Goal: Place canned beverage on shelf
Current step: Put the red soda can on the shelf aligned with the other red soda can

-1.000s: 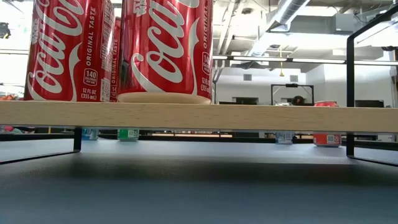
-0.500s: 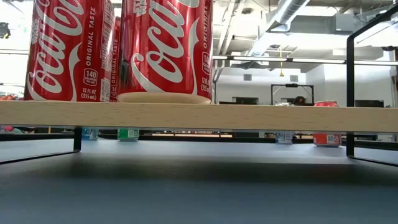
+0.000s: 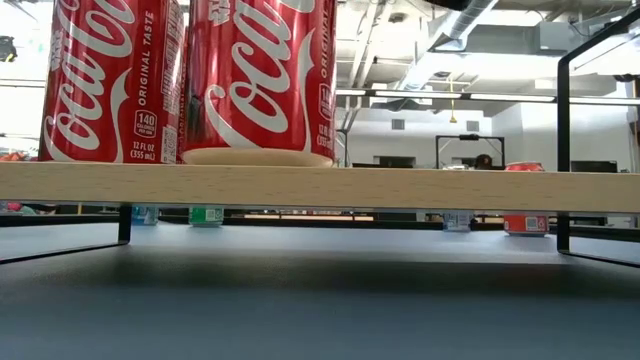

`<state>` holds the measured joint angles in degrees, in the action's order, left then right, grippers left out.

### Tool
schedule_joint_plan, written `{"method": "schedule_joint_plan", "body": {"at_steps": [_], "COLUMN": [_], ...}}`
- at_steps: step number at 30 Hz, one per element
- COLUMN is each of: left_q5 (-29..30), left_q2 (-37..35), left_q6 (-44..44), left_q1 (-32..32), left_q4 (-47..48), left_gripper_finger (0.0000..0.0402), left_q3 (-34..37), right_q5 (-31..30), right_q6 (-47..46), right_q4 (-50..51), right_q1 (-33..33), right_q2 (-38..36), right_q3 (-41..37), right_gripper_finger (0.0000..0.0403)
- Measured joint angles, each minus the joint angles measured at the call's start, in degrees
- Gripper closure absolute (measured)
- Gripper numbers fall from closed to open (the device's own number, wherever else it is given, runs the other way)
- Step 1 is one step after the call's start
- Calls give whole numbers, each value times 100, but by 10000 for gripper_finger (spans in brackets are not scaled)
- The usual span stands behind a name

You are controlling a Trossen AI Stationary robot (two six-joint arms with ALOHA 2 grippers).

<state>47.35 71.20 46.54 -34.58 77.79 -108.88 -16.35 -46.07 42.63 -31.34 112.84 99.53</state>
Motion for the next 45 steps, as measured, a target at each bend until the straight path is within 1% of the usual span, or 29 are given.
{"method": "schedule_joint_plan", "body": {"at_steps": [9, 14, 17, 26, 28, 32, 45], "left_q5": [0, -2, -4, -9, -7, -7, -9], "left_q2": [0, 2, 2, 2, 2, 2, 2], "left_q6": [-47, -43, 16, 24, 25, 22, 45], "left_q1": [0, 1, 1, -1, 1, 1, 1], "left_q4": [-1, 19, 129, 143, 143, 143, 143], "left_gripper_finger": [68, 68, 68, 68, 68, 68, 68], "left_q3": [0, 0, -2, -2, -2, -2, -2], "right_q5": [16, 500, 767, 737, 829, 998, 1063], "right_q6": [422, 771, 730, 728, 769, 1018, 1657], "right_q4": [-625, -1265, -1528, -1541, -1602, -1916, -2346], "right_q1": [177, 269, 303, 289, 291, 304, 497], "right_q2": [0, 223, 422, 402, 402, 466, 466], "right_q3": [0, 4, 2, 2, 2, 4, 2], "right_gripper_finger": [403, 403, 403, 403, 403, 403, 403]}}
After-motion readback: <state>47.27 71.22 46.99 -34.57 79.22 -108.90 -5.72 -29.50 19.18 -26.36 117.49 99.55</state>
